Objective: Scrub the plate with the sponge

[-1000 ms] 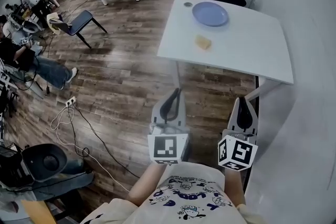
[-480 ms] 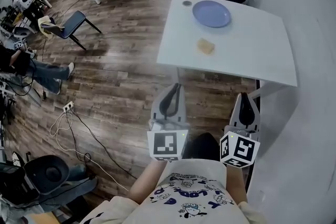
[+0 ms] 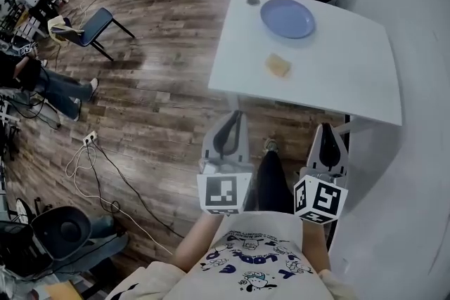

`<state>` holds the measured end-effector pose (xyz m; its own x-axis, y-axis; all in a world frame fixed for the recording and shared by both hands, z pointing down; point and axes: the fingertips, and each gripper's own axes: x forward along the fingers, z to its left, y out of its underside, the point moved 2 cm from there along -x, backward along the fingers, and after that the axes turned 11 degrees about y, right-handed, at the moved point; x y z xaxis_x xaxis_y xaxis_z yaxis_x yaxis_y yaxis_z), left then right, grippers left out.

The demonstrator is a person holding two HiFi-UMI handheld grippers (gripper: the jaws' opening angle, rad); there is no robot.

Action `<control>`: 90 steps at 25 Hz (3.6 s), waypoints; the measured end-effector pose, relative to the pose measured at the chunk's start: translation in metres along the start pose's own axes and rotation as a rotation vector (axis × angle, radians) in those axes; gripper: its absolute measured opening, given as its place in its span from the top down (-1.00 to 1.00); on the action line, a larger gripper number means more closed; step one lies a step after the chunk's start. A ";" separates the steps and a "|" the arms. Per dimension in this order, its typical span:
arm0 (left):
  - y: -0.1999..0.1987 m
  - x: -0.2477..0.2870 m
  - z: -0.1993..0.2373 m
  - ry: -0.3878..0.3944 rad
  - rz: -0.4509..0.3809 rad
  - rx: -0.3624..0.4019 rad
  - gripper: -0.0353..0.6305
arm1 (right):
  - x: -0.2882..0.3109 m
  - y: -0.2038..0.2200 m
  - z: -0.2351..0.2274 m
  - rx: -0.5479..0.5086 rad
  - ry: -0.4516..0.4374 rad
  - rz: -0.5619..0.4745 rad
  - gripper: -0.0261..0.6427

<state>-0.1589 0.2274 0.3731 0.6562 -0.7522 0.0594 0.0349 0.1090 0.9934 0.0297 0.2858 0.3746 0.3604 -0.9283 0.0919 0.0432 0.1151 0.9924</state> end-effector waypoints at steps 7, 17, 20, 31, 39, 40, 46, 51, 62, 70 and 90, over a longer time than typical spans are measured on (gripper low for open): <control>-0.002 0.042 0.016 -0.022 0.008 0.000 0.82 | 0.052 -0.002 -0.003 -0.002 -0.013 0.002 0.81; -0.007 0.122 0.034 -0.083 0.024 -0.009 0.82 | 0.144 -0.010 -0.017 0.004 -0.057 0.009 0.81; -0.010 0.146 0.038 -0.099 0.030 -0.006 0.82 | 0.172 -0.011 -0.020 0.006 -0.075 0.016 0.81; -0.013 0.234 0.045 -0.138 0.040 -0.008 0.82 | 0.267 -0.011 -0.042 0.019 -0.117 0.020 0.81; -0.007 0.277 0.043 -0.150 0.066 -0.029 0.82 | 0.309 -0.007 -0.057 0.023 -0.130 0.051 0.81; -0.007 0.281 0.042 -0.146 0.070 -0.034 0.82 | 0.312 -0.005 -0.058 0.026 -0.132 0.059 0.81; 0.008 0.298 0.042 -0.148 0.132 -0.057 0.82 | 0.328 0.014 -0.060 0.044 -0.142 0.121 0.81; 0.024 0.300 0.049 -0.156 0.178 -0.092 0.82 | 0.332 0.029 -0.053 0.040 -0.158 0.162 0.81; 0.058 0.308 0.039 -0.107 0.281 -0.190 0.82 | 0.341 0.047 -0.043 0.009 -0.164 0.236 0.81; 0.082 0.313 0.032 -0.072 0.358 -0.317 0.82 | 0.347 0.056 -0.023 -0.023 -0.189 0.285 0.81; 0.156 0.299 0.023 -0.105 0.543 -0.625 0.47 | 0.357 0.092 0.004 -0.071 -0.233 0.398 0.81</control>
<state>0.0254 0.0049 0.5484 0.6297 -0.5443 0.5543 0.1657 0.7912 0.5887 0.1586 -0.0363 0.4989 0.1434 -0.8607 0.4885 0.0110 0.4949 0.8689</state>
